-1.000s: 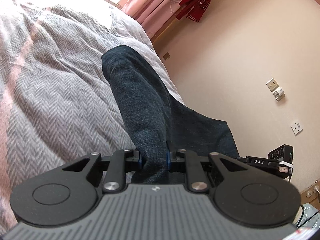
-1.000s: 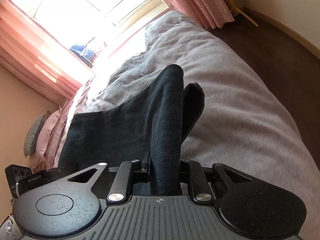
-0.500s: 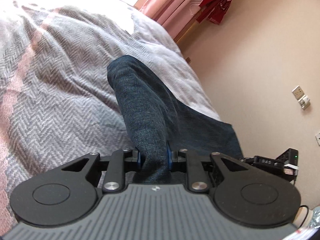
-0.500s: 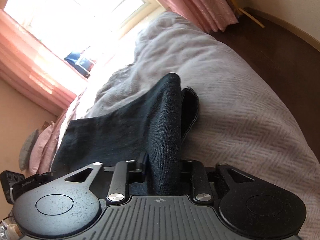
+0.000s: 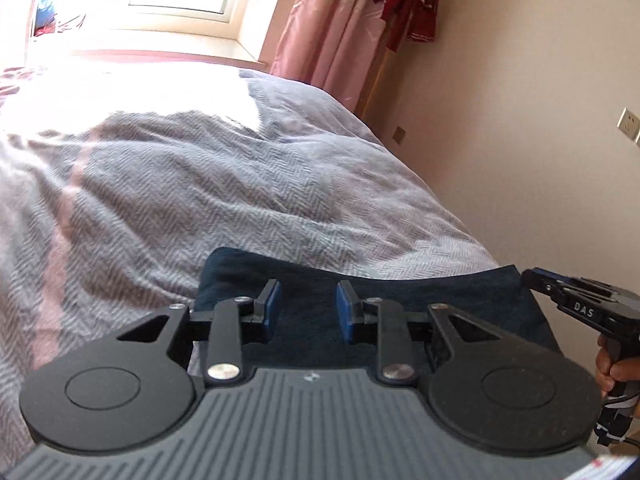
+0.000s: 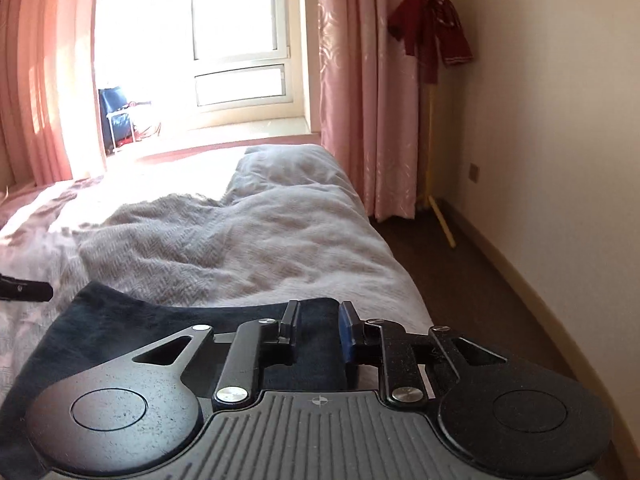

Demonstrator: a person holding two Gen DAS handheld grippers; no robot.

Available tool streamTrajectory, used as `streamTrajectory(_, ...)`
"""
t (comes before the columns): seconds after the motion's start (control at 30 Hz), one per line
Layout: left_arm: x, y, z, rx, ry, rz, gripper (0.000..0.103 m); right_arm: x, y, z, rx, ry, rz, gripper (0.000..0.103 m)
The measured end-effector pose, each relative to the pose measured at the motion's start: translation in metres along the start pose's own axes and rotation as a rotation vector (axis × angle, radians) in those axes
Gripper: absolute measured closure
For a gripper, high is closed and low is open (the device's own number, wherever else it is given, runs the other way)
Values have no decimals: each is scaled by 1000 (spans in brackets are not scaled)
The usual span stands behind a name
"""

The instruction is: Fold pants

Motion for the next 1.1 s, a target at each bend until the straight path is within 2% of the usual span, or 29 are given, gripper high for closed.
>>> streamTrajectory(0.1,-39,-4,15,-55,74,-62,79,-36,-8,24,38,70,41,91)
streamTrajectory(0.17,-64,8,28,-106,122,-134,84,-48,-13,40,60,97,41,91)
streamTrajectory(0.27,-74,12,32,-161,142,-148,86,-58,-19,43,48,115,36,92)
streamTrajectory(0.37,-57,11,26,-175,121,-172,86,-42,-29,29,-22,105,65,91)
streamTrajectory(0.47,-18,11,28,-139,120,-183,86,3,-33,25,-70,86,68,91)
streamTrajectory(0.6,44,-9,45,-122,118,-167,86,71,-6,45,-24,109,-32,91)
streamTrajectory(0.67,69,-25,64,-110,129,-146,86,89,5,60,10,120,-44,91)
streamTrajectory(0.77,82,-43,98,-112,164,-130,86,90,10,86,21,154,-14,91)
streamTrajectory(0.87,72,-42,125,-100,200,-156,85,67,3,109,-13,194,10,91)
streamTrajectory(1.0,67,-41,120,-98,214,-195,85,57,0,108,-51,224,21,91)
streamTrajectory(1.1,82,-50,107,-109,236,-204,85,76,6,96,-42,241,41,90)
Point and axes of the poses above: each gripper's, at about its wrist camera, not at the fingertips, and x roughly against the way its jaws point, y to its left, z to its underside, the point moved 10 cm from there along -x, roughly the way its jaws point, and after that the axes turned 8 degrees about -x, right-handed, at the moved point
